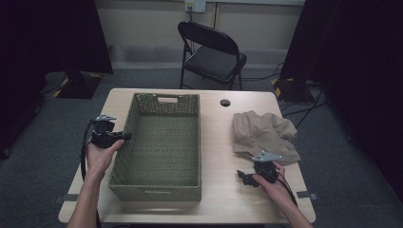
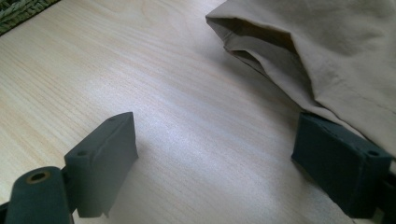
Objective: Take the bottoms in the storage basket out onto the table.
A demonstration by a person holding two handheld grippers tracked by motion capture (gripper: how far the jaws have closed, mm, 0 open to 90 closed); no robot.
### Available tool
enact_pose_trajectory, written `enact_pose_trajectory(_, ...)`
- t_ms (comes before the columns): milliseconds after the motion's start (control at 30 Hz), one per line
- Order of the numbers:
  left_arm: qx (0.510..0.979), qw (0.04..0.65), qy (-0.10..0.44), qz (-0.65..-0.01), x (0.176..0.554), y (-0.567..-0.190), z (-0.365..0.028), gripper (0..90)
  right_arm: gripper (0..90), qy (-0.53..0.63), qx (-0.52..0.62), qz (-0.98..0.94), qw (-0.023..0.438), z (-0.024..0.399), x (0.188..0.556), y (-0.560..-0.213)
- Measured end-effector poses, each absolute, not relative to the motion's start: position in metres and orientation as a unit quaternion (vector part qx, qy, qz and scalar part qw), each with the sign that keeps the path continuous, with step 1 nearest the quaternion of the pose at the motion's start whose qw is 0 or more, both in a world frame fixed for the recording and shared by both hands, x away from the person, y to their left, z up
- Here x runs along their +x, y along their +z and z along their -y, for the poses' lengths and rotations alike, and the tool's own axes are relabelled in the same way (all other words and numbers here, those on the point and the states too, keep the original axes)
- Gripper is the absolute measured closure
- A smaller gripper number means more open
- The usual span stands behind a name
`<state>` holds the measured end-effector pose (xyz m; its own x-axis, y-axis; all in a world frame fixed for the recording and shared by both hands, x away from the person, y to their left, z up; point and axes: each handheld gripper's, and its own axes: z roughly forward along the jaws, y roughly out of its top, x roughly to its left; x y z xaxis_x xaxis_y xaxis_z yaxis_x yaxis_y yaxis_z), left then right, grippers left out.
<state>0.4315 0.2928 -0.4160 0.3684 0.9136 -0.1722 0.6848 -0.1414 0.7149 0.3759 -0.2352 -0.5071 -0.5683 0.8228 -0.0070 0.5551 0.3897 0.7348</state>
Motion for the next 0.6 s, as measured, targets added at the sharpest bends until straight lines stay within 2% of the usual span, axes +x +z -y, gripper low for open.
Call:
enact_pose_trajectory(233,0.728,0.385,0.143,-0.549,0.432,-0.417,-0.298,68.2,12.3,0.354,0.425,-0.812,0.189,0.235,0.376,-0.507)
enact_pose_trajectory(333,0.725,0.383,0.151,-0.551,0.429,-0.414,-0.301,54.6,12.3,0.354,0.424,-0.812,0.189,0.235,0.376,-0.507)
enact_pose_trajectory(500,0.734,0.394,0.149,-0.533,0.418,-0.406,-0.299,48.3,12.3,0.353,0.423,-0.813,0.188,0.235,0.376,-0.507)
enact_pose_trajectory(600,0.746,0.376,0.153,-0.527,0.41,-0.403,-0.294,46.5,12.2,0.354,0.422,-0.813,0.188,0.235,0.377,-0.507)
